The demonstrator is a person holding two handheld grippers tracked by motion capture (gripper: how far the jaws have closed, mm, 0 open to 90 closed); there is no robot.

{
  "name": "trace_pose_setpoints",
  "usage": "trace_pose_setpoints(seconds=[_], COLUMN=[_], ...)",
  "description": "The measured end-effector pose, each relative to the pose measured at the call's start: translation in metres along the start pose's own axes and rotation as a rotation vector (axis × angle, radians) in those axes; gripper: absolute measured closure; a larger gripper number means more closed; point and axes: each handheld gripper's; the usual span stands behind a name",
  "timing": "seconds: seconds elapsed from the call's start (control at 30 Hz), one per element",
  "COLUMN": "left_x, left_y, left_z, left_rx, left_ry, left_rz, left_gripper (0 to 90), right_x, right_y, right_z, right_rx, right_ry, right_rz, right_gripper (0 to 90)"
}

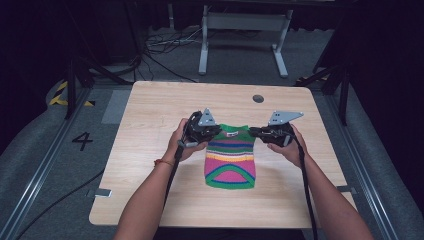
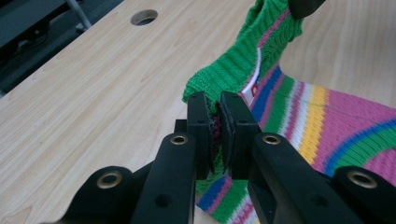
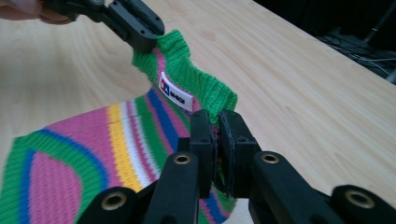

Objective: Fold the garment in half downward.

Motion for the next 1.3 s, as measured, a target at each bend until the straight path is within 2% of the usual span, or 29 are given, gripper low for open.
trace_pose_setpoints(seconds=[0.13, 0.3, 0.6, 0.73, 0.9, 1.1, 1.3], left_x=[-0.009, -0.029, -0.055, -0.065, -0.082, -0.091, -0.098], left_y=[0.006, 0.010, 0.021, 0.025, 0.028, 0.034, 0.035], left_z=[-0.003, -0.007, -0.018, -0.025, -0.032, -0.036, -0.047], left_rx=[-0.002, -0.002, 0.008, 0.017, 0.055, 0.063, 0.117], left_ry=[-0.019, -0.088, -0.128, -0.143, -0.192, -0.197, -0.215], left_rz=[-0.011, -0.035, -0.085, -0.124, -0.131, -0.149, -0.170], left_gripper=[83.1, 83.1, 83.2, 83.2, 83.2, 83.2, 82.5], right_x=[0.012, 0.025, 0.049, 0.061, 0.073, 0.084, 0.091], right_y=[0.007, 0.012, 0.022, 0.027, 0.028, 0.031, 0.037], right_z=[-0.003, -0.009, -0.022, -0.027, -0.032, -0.040, -0.049], right_rx=[0.003, 0.021, 0.070, 0.084, 0.119, 0.151, 0.174], right_ry=[0.020, 0.051, 0.091, 0.110, 0.127, 0.142, 0.142], right_rz=[0.034, 0.068, 0.128, 0.159, 0.177, 0.190, 0.188], right_gripper=[84.6, 84.5, 84.4, 84.5, 84.6, 84.5, 84.3])
Point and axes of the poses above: each handheld gripper's, and its own axes: y roughly backward along the jaws, z roughly out of its top, x roughly to its left, and after that the axes turned 5 degrees about -x, right-handed
